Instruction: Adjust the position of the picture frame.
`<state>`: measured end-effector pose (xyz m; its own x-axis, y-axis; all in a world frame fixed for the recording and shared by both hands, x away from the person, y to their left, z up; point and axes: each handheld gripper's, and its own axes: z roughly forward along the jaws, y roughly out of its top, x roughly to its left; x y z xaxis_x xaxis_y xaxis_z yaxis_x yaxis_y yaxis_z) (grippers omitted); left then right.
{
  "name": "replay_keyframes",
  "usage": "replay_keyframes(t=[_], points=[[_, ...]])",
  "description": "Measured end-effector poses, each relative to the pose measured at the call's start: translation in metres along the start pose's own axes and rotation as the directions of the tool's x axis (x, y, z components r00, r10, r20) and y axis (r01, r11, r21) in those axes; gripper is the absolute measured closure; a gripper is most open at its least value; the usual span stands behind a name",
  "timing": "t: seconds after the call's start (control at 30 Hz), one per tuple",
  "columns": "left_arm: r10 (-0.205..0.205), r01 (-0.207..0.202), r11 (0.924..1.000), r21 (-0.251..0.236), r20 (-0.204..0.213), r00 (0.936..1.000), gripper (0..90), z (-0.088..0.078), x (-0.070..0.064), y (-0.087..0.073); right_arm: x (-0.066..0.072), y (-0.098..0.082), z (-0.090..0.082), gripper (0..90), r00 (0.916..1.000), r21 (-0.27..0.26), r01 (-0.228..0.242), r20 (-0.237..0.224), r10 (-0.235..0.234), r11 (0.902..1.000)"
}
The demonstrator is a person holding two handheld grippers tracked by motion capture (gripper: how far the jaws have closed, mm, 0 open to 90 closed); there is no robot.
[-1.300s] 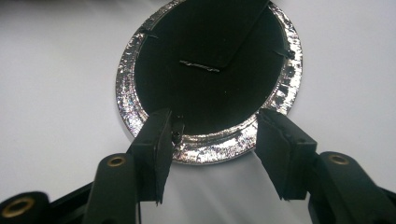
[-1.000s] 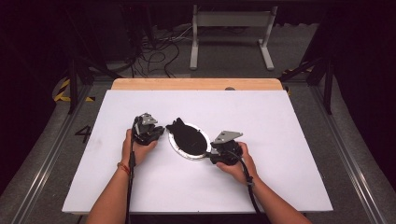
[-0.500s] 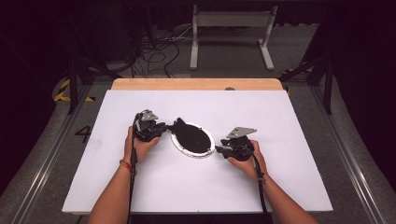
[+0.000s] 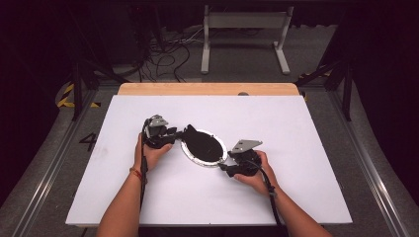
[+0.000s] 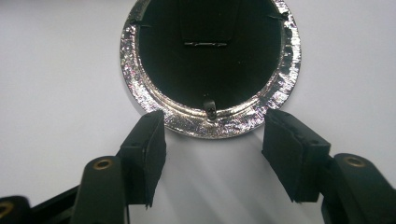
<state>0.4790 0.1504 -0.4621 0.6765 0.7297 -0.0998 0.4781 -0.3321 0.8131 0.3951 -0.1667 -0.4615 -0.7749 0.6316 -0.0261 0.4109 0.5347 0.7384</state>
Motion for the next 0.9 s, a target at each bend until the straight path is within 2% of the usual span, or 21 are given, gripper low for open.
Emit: replay_keyframes(t=[0.07, 0.17, 0.23, 0.33, 0.37, 0.4, 0.43, 0.47, 0.5, 0.57, 0.63, 0.7, 0.77, 0.87, 0.9], points=[[-0.008, 0.008, 1.0000, 0.000, 0.009, 0.9999, 65.0, 0.001, -0.002, -0.001, 0.002, 0.001, 0.001, 38.8, 1.0000, 0.001, 0.007, 0.003, -0.007, 1.0000], [0.025, -0.025, 0.9997, 0.002, 0.062, 0.9978, 61.0, 0.003, -0.003, 0.000, 0.002, 0.001, 0.001, 38.5, 0.9999, 0.000, 0.010, -0.001, -0.010, 0.9999], [0.023, -0.024, 0.9997, 0.009, 0.081, 0.9964, 55.8, 0.003, -0.003, 0.000, 0.002, 0.001, 0.001, 37.7, 1.0000, -0.001, 0.005, -0.005, -0.005, 1.0000], [0.029, -0.030, 0.9995, 0.011, 0.087, 0.9958, 54.1, 0.004, -0.003, 0.001, 0.003, 0.001, 0.002, 36.6, 0.9999, 0.000, 0.011, -0.008, -0.011, 0.9999], [0.023, -0.024, 0.9996, 0.016, 0.089, 0.9958, 50.8, 0.004, -0.004, 0.000, 0.002, 0.001, 0.002, 36.1, 0.9999, 0.001, 0.013, -0.011, -0.013, 0.9999], [0.041, -0.044, 0.9987, 0.027, 0.082, 0.9958, 47.8, 0.005, -0.004, 0.001, 0.002, 0.001, 0.002, 36.1, 0.9999, 0.001, 0.012, -0.012, -0.012, 0.9999], [0.041, -0.044, 0.9987, 0.027, 0.082, 0.9958, 42.9, 0.005, -0.004, 0.001, 0.002, 0.001, 0.002, 36.1, 0.9999, 0.001, 0.012, -0.012, -0.012, 0.9999], [0.036, -0.039, 0.9986, 0.035, 0.079, 0.9963, 42.9, 0.006, -0.005, 0.002, 0.002, 0.001, 0.002, 35.9, 0.9999, 0.001, 0.012, -0.012, -0.012, 0.9999], [0.051, -0.055, 0.9977, 0.039, 0.087, 0.9949, 37.6, 0.007, -0.006, 0.002, 0.002, 0.001, 0.002, 34.9, 0.9998, 0.001, 0.013, -0.014, -0.013, 0.9999], [0.100, -0.109, 0.9908, 0.079, 0.114, 0.9884, 35.0, 0.011, -0.010, 0.003, 0.002, 0.001, 0.002, 33.5, 0.9997, 0.003, 0.016, -0.020, -0.016, 0.9999], [0.092, -0.103, 0.9905, 0.091, 0.123, 0.9881, 30.2, 0.011, -0.011, 0.004, 0.003, 0.001, 0.002, 33.1, 0.9996, 0.005, 0.020, -0.019, -0.019, 0.9998], [0.084, -0.096, 0.9916, 0.087, 0.131, 0.9878, 31.2, 0.011, -0.010, 0.003, 0.003, 0.001, 0.002, 33.1, 0.9996, 0.006, 0.018, -0.020, -0.017, 0.9998], [0.101, -0.115, 0.9894, 0.089, 0.148, 0.9838, 32.3, 0.011, -0.011, 0.004, 0.003, 0.001, 0.002, 32.4, 0.9997, 0.007, 0.018, -0.018, -0.018, 0.9998], [0.100, -0.117, 0.9893, 0.087, 0.179, 0.9789, 34.8, 0.010, -0.012, 0.002, 0.000, 0.000, 0.000, 32.8, 0.9999, 0.013, 0.011, -0.006, -0.011, 0.9999], [0.111, -0.131, 0.9872, 0.092, 0.195, 0.9745, 36.1, 0.009, -0.011, 0.002, -0.001, 0.000, -0.001, 32.8, 0.9999, 0.015, 0.009, -0.007, -0.008, 0.9998]])
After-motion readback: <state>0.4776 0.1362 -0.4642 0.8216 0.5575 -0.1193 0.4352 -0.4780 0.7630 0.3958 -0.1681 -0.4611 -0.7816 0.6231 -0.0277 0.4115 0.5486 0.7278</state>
